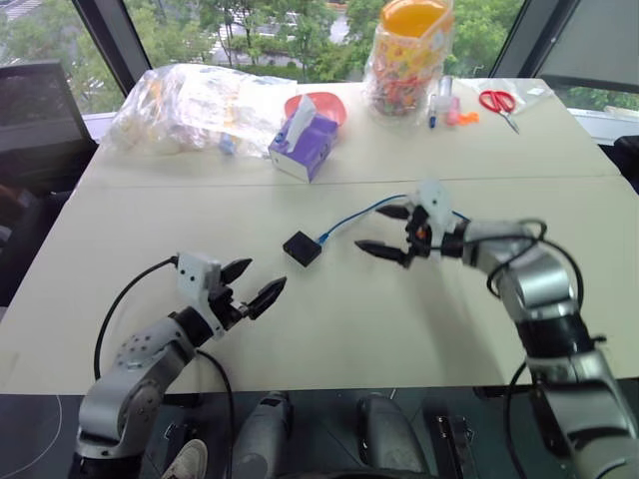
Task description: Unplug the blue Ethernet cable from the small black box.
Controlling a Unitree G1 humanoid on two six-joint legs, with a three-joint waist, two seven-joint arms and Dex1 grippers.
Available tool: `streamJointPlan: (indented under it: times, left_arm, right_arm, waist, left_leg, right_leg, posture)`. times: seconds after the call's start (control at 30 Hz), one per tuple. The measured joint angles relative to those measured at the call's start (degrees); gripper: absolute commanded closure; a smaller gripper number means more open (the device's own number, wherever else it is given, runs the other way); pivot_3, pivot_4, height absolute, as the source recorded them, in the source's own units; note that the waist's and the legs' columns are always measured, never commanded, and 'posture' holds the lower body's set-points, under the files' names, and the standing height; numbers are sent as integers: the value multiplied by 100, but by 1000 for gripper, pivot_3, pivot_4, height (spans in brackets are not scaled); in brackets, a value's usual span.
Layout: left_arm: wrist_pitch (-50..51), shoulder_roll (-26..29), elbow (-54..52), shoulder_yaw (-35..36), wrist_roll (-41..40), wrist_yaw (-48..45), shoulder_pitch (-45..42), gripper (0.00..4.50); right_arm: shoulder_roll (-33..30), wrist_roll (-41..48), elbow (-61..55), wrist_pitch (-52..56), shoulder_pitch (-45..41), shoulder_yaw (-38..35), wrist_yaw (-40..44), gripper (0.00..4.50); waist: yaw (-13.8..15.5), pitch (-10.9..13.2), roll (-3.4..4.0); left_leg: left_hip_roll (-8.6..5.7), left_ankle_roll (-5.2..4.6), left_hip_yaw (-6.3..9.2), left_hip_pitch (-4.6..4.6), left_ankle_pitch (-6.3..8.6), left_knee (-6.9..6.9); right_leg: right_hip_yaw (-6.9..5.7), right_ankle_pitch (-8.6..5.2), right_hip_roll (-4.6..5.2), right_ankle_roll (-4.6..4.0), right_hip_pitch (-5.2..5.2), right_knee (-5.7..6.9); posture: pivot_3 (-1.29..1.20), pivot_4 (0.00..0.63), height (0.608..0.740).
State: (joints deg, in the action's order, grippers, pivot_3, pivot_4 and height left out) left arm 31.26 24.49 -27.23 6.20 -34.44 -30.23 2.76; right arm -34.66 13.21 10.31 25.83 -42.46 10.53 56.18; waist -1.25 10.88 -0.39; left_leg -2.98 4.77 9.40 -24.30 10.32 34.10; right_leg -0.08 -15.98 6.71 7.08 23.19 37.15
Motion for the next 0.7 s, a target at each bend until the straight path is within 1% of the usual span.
streamJointPlan:
  times: [0.1,0.23,0.33,0.43,0.53,0.7]
  left_arm:
    - [95,193,142,160,-111,-151,-188,5]
    - [90,447,423,292,-115,-333,-424,5]
    - [51,480,508,381,-104,-350,-520,5]
    - [-65,480,495,414,-29,-337,-446,5]
    - [-159,475,441,452,32,-284,-271,5]
    - [-232,501,225,658,73,-213,120,5]
  right_arm:
    - [141,-550,1278,-941,-932,533,613,0]
    - [653,-1383,3298,-2450,-2136,1258,1329,0]
    - [961,-2043,4376,-3546,-2811,1685,1409,0]
    - [1299,-2744,5418,-4405,-3290,2028,1153,0]
    - [1544,-3179,6004,-4779,-3459,2194,1041,0]
    - [1882,-3678,6480,-4871,-3729,2302,936,0]
  waist:
    - [5,0,-1]
    - [-19,3,1]
    - [-68,3,0]
    - [-119,3,0]
    - [-138,4,2]
    - [-179,5,3]
  left_leg:
    - [0,0,0,-3,0,-11]
    - [-2,3,0,-5,-2,-22]
    - [-3,8,4,-5,-4,-29]
    - [-5,10,5,-4,-5,-29]
    - [-5,14,6,-3,-8,-31]
    - [-3,22,9,3,-12,-41]
  right_leg:
    - [-1,6,0,22,2,-5]
    - [0,9,0,32,12,-1]
    - [0,13,-1,38,14,2]
    - [2,13,-1,39,14,4]
    - [5,14,-1,38,22,15]
    - [10,14,-6,37,30,31]
  posture:
    - [0,150,726]
    - [0,150,726]
    - [0,150,726]
    - [0,150,726]
    - [0,150,726]
    - [0,150,726]
